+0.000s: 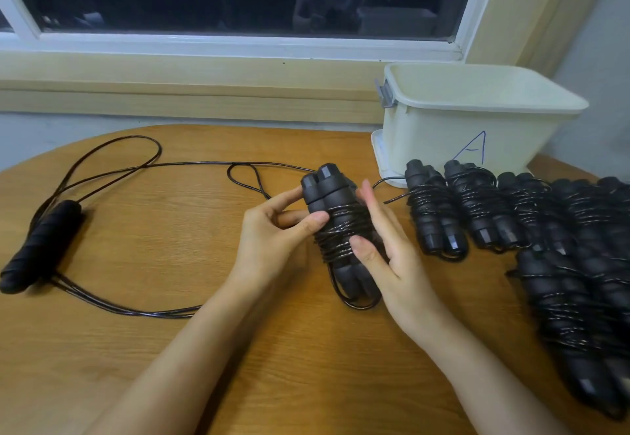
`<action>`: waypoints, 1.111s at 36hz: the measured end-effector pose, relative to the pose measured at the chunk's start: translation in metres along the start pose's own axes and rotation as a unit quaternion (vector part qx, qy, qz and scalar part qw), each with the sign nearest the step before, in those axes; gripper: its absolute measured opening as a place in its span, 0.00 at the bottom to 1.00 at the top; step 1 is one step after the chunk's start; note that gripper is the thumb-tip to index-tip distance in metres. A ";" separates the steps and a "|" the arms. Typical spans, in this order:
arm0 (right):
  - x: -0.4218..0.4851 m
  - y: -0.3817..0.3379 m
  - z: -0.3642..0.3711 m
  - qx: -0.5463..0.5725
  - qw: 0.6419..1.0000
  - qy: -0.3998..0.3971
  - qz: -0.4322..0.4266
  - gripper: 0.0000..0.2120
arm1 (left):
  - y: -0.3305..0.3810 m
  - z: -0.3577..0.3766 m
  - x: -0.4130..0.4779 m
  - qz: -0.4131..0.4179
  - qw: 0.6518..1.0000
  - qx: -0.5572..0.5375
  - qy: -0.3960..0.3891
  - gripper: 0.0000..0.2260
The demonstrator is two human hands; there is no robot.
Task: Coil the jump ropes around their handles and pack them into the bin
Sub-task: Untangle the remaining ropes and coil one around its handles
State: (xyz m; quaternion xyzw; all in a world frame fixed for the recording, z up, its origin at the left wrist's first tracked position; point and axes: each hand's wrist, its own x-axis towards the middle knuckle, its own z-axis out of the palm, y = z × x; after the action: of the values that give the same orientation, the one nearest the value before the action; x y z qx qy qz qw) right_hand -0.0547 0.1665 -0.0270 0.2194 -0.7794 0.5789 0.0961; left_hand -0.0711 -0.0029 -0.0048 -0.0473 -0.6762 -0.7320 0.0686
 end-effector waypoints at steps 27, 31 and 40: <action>-0.004 -0.001 0.011 -0.441 0.897 0.031 -0.014 0.48 | -0.005 0.009 -0.007 0.028 0.995 0.088 0.032 0.25; -0.004 -0.002 0.012 -0.447 0.893 0.048 -0.007 0.49 | -0.007 0.010 -0.008 0.034 0.995 0.087 0.023 0.26; -0.005 0.010 0.011 -0.381 0.916 0.121 -0.035 0.48 | -0.013 0.009 -0.007 0.038 0.997 0.069 0.005 0.24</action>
State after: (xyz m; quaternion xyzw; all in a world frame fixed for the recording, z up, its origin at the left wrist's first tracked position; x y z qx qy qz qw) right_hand -0.0540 0.1595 -0.0405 0.1215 -0.9151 0.2565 0.2863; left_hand -0.0667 0.0069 -0.0180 -0.0638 -0.7228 -0.6804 0.1028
